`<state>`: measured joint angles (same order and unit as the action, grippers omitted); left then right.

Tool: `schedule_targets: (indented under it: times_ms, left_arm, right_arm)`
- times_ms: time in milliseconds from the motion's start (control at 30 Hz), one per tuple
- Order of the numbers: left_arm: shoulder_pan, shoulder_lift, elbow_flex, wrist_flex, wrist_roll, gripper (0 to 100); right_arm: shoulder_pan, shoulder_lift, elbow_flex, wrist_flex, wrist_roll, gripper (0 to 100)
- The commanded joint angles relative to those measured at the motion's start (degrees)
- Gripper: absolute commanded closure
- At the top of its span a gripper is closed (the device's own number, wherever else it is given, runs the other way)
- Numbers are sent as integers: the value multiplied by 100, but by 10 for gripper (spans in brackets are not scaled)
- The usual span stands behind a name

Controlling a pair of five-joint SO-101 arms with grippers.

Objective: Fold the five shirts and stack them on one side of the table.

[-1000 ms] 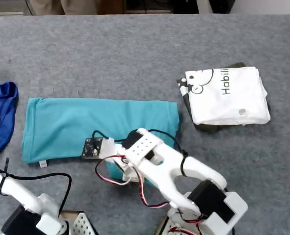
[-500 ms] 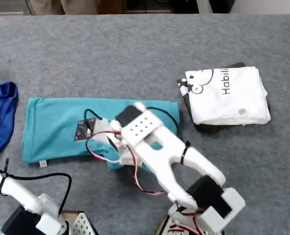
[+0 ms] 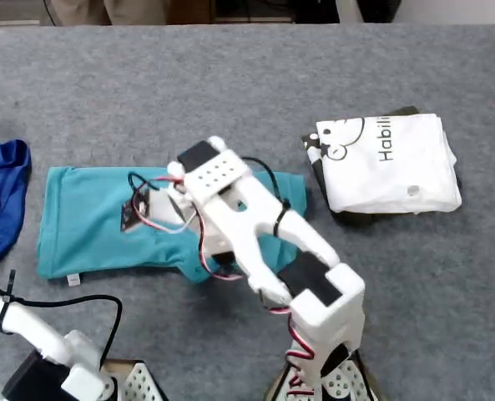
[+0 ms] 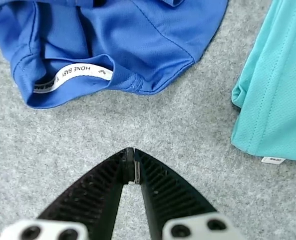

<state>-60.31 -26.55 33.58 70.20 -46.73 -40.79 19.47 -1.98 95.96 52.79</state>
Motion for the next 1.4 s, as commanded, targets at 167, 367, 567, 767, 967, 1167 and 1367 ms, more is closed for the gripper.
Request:
schedule_targets:
  times_ms: [167,367,567,767,967,1167,1367]
  left_arm:
    - [-70,-180,-290,18,-53,980]
    - [-70,-180,-273,0,-44,980]
    - [-70,-180,-290,9,-53,980]
    - [-70,-180,-290,0,-35,980]
    - [-70,-180,-290,18,-44,980]
    - [-70,-180,-290,26,-44,980]
    - [-176,-180,-281,-9,-53,980]
  right_arm:
    - [268,655,-1086,97,220,995]
    - [444,1209,-1745,88,229,995]
    - [576,1754,-2519,123,211,958]
    - [919,2114,-3310,158,-914,803]
    - [945,2114,-4286,615,-1152,803]
    - [919,1780,-3969,642,-1046,832]
    - [708,479,-2484,642,-1029,992]
